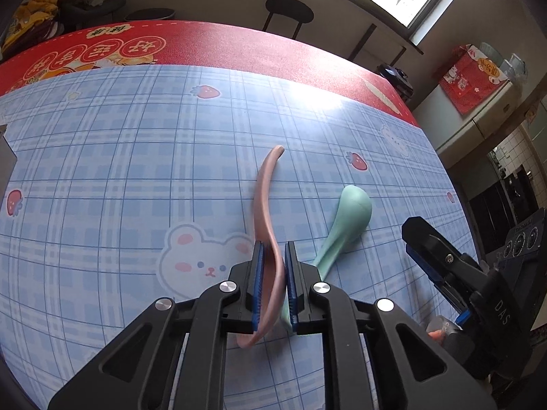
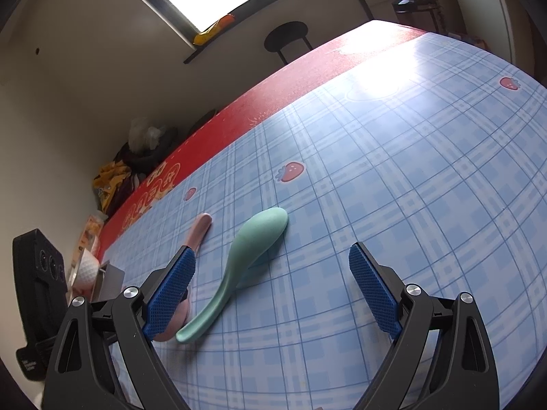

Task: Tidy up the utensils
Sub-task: 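Close the left gripper on the pink spoon and lift it while the right gripper approaches the mint-green spoon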

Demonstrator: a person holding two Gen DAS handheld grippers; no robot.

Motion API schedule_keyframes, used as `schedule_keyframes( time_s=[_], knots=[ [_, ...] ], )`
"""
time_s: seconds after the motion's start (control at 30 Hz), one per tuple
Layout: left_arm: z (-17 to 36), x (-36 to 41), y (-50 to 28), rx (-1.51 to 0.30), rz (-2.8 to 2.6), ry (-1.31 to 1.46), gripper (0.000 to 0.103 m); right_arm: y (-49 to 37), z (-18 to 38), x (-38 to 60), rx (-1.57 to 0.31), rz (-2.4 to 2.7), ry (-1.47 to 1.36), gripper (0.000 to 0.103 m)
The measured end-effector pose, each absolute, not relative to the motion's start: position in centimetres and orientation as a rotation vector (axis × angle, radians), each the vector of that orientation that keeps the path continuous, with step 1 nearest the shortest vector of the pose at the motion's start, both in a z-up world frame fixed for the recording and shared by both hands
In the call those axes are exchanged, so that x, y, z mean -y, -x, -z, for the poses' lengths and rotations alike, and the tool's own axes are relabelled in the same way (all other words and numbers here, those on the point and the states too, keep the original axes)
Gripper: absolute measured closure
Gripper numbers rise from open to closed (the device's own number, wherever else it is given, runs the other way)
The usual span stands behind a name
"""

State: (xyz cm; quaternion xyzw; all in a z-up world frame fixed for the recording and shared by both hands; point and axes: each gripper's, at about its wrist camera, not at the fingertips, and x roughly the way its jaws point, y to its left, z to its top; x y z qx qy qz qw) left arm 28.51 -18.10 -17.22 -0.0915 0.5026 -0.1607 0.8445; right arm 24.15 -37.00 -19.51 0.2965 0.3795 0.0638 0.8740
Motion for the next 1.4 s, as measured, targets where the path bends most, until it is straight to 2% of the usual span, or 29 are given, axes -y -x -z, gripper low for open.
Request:
schedule_keyframes(
  time_s=[0.4, 1.07, 1.13, 1.4],
  knots=[
    [16.9, 17.4, -27.2, -1.006, 0.343, 0.161, 0.093, -24.1, 19.4, 37.1, -0.79, -0.15, -0.632, 0.015],
    [13.7, 9.5, -18.8, -0.837, 0.342, 0.181, 0.093, -24.4, 19.4, 35.4, -0.812, -0.344, -0.691, 0.015],
    [13.4, 8.6, -17.8, -0.825, 0.342, 0.183, 0.093, -24.7, 19.7, 34.7, -0.845, -0.337, -0.691, 0.028],
    [13.1, 5.5, -15.1, -0.806, 0.367, 0.233, 0.093, -26.1, 19.6, 31.1, -0.908, -0.239, -0.565, 0.03]
  ],
)
